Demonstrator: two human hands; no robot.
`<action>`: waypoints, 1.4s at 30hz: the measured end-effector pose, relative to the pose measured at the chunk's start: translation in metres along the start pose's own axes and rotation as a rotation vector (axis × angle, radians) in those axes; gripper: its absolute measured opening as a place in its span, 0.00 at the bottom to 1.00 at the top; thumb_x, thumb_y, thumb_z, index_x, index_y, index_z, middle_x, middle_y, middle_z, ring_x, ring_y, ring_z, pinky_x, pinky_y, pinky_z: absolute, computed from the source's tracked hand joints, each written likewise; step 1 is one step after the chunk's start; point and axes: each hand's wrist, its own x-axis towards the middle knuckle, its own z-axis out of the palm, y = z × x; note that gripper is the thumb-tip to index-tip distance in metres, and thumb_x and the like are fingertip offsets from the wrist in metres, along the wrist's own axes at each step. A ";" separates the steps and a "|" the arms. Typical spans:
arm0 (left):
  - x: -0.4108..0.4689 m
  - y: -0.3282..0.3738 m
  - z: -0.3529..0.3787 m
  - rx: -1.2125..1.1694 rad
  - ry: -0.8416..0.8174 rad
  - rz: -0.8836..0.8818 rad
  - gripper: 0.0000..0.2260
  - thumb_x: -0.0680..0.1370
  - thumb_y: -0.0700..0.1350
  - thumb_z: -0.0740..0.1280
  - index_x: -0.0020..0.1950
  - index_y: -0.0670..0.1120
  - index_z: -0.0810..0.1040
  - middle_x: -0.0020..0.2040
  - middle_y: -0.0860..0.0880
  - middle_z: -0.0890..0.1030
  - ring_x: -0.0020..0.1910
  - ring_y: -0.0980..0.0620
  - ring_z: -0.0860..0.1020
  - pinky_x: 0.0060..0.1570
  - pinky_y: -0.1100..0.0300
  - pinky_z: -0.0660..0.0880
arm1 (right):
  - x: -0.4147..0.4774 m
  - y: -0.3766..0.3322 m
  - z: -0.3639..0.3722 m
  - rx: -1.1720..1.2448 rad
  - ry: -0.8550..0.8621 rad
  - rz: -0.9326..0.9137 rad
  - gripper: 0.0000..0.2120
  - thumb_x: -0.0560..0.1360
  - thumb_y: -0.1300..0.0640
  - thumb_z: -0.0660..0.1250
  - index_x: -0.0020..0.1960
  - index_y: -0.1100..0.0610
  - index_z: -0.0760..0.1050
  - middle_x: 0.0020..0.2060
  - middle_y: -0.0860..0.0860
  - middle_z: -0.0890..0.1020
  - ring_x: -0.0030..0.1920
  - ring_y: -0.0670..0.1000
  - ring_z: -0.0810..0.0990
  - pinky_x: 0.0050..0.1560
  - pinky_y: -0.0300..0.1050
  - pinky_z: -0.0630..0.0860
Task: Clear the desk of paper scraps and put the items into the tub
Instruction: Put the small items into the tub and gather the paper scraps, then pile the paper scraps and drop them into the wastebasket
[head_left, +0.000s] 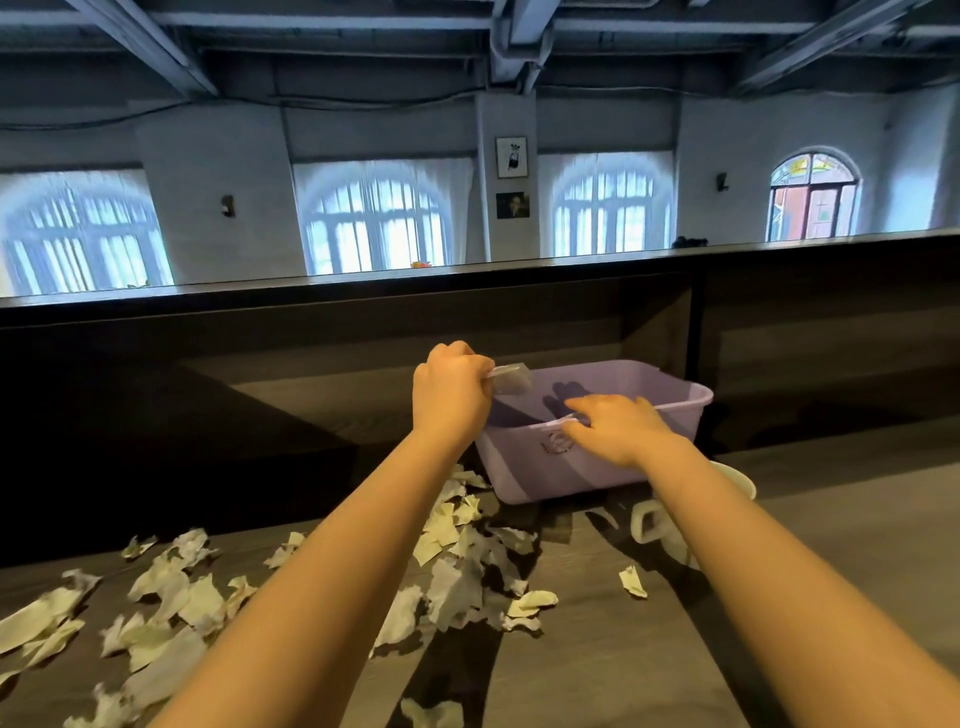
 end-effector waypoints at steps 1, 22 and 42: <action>0.003 0.005 0.004 0.018 -0.014 0.011 0.10 0.78 0.45 0.64 0.58 0.49 0.80 0.57 0.47 0.77 0.58 0.47 0.72 0.56 0.54 0.73 | -0.001 0.001 -0.001 0.003 -0.011 0.001 0.23 0.80 0.45 0.55 0.72 0.50 0.63 0.70 0.52 0.70 0.68 0.56 0.69 0.69 0.55 0.61; -0.023 -0.009 -0.003 0.048 -0.560 -0.046 0.24 0.81 0.57 0.52 0.75 0.51 0.60 0.77 0.48 0.57 0.77 0.45 0.51 0.72 0.38 0.53 | -0.028 -0.023 -0.006 0.173 0.077 -0.072 0.21 0.75 0.52 0.65 0.68 0.49 0.68 0.65 0.50 0.74 0.66 0.54 0.71 0.68 0.55 0.63; -0.243 -0.093 -0.090 -0.174 -0.474 -0.261 0.19 0.81 0.49 0.56 0.72 0.47 0.67 0.75 0.47 0.63 0.75 0.49 0.56 0.74 0.51 0.55 | -0.209 -0.152 0.040 0.380 -0.128 -0.211 0.28 0.77 0.41 0.60 0.73 0.49 0.62 0.72 0.48 0.67 0.70 0.50 0.67 0.67 0.49 0.68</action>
